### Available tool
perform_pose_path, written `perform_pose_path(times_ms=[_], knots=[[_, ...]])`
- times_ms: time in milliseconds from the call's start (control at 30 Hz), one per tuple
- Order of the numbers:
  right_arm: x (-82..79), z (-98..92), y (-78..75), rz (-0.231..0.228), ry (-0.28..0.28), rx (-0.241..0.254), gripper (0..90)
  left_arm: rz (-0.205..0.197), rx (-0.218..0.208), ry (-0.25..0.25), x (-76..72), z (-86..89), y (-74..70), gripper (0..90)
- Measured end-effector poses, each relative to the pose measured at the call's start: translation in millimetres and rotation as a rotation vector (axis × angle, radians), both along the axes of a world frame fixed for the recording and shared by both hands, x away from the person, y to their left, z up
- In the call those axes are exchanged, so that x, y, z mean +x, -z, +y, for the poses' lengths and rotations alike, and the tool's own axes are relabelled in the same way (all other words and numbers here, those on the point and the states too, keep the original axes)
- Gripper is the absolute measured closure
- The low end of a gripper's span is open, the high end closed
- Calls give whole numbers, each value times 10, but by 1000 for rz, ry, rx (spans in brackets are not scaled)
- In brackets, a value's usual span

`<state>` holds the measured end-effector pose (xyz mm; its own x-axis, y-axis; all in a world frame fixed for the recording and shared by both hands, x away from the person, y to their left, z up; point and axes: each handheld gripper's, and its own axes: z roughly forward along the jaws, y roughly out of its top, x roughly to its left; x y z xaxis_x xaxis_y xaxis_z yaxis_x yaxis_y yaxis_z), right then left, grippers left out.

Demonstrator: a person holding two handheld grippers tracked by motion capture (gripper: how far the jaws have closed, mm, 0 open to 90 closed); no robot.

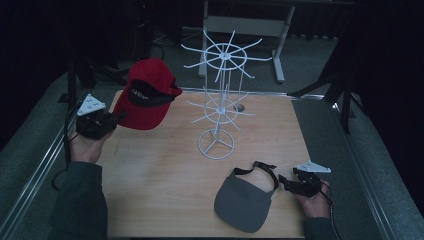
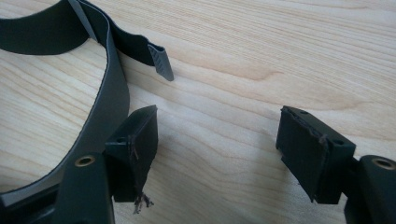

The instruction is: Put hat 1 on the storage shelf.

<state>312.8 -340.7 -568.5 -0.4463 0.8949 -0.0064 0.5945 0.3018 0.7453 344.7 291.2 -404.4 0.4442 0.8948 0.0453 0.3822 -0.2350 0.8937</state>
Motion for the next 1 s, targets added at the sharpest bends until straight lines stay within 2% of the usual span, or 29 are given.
perform_pose_path(times_ms=[500,700,1000], knots=[[0,-1,0,0,0,0,295,-44,-46,-25,-34,39,-76,858],[0,-3,0,1,-3,-3,295,-59,-31,-44,-67,25,-102,858],[12,-3,0,0,-5,-3,293,-91,-32,-38,-125,-13,-202,857]])
